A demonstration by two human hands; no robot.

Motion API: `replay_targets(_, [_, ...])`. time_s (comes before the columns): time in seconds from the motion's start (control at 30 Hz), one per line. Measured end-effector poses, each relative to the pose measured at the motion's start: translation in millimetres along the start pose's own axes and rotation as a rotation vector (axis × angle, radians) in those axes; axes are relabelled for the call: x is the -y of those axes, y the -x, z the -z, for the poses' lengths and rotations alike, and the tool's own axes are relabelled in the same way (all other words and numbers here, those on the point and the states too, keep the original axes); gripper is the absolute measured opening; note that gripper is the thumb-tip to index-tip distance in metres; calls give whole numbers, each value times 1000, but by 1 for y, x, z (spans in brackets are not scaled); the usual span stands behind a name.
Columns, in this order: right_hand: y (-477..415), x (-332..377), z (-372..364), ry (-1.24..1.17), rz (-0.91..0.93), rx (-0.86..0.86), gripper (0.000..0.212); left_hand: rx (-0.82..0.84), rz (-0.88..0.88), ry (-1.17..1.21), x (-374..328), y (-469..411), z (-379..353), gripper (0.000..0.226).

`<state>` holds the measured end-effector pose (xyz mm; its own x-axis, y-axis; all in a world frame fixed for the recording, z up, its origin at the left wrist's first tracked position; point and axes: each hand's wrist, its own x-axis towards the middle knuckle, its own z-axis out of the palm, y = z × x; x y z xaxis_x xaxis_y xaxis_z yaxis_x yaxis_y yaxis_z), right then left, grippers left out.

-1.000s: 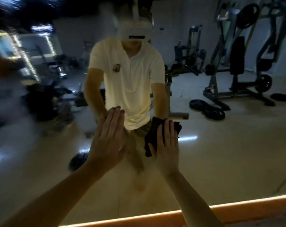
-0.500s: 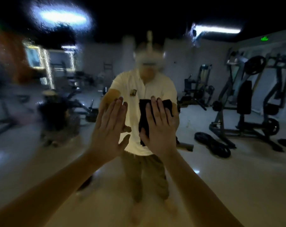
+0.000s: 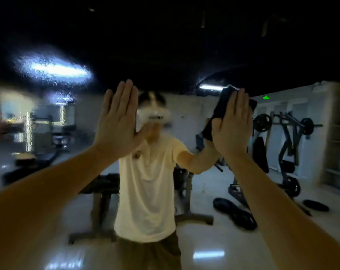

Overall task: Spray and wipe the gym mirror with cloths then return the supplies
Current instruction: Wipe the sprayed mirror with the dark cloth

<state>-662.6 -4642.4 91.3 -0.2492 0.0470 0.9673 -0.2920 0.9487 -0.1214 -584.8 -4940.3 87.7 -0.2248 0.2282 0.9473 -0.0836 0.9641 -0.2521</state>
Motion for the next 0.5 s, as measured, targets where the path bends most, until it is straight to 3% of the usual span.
replay_targets(0.1, [-25,14,0,-20,-163,-57,75,-26,-4,6,-2,0,-6,93])
replay_targets(0.17, [-30,38,-2,-2,-138,-105,72,-31,-4,3,-1,0,-10,93])
replay_targets(0.33, [-37,119,1,6,95,-101,73,-56,-21,-17,1,1,-13,94])
replay_targets(0.5, [-32,133,2,73,549,-1,71,-79,-35,-17,1,2,-12,92])
